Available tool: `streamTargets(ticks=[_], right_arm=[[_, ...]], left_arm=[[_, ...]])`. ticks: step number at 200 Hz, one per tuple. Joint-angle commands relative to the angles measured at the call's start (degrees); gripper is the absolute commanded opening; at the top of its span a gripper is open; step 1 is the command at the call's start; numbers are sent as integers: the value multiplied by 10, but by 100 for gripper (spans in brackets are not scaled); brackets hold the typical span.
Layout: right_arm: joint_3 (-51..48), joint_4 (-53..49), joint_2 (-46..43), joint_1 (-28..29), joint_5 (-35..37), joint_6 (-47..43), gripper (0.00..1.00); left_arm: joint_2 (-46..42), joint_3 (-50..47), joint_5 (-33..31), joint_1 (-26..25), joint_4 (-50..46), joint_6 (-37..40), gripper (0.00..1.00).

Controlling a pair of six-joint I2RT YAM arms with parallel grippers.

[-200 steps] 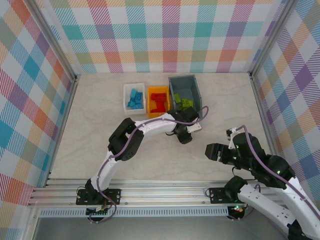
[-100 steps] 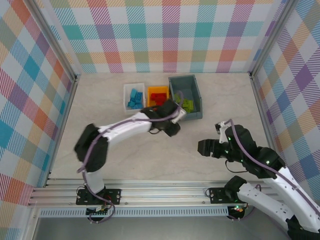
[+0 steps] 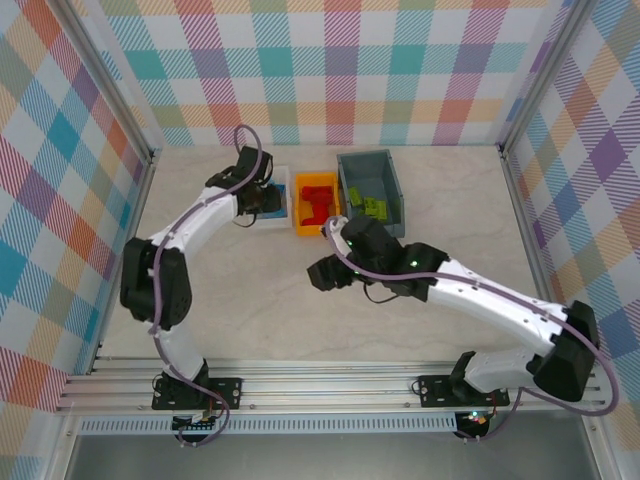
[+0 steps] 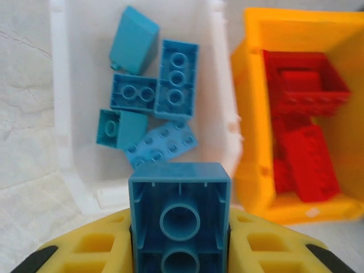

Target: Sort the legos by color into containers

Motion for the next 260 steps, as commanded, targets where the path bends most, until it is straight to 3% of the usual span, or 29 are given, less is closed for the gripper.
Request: streamTargets(ticks=[1,30,89,122,146,184,202,216,221,225,227,238,260], right_arm=[[20,129,25,1,31,-15,71],[10,238,51,1,37,-24,73],[27,244,79,0,40,-14,73],[19,234,70,-1,38,-10,74],[12,227,57,-1,39,-10,75],[7,185,14,-1,70,-27,75],[10,133,-22,-13,114,-35,81],[25,56,-47,-44,171,-6,89],[28,24,-58,-62,186,8,99],[28,7,-68,-77,189,13,100],[27,1,-73,-84,190,14,100],[11,-26,-105,-117,209,7,100],[-27,-47,-167,-140,324,-28,100]], left_arm=[[56,79,-54,11,-45,-36,26],[110,142,-64,25,-61,-55,26],[185,211,-72,35,-89,-50,29],[205,243,-71,36,-112,-45,50],[183,243,-63,36,-112,-47,56],[104,228,-42,35,-113,-57,58],[37,193,-31,34,-106,-71,61],[-30,143,-16,35,-99,-85,69],[-54,120,-10,35,-94,-90,74],[-78,99,-3,36,-87,-95,95],[-90,88,1,37,-84,-98,99],[-154,25,18,40,-64,-113,100],[-279,-107,18,40,-29,-120,100]])
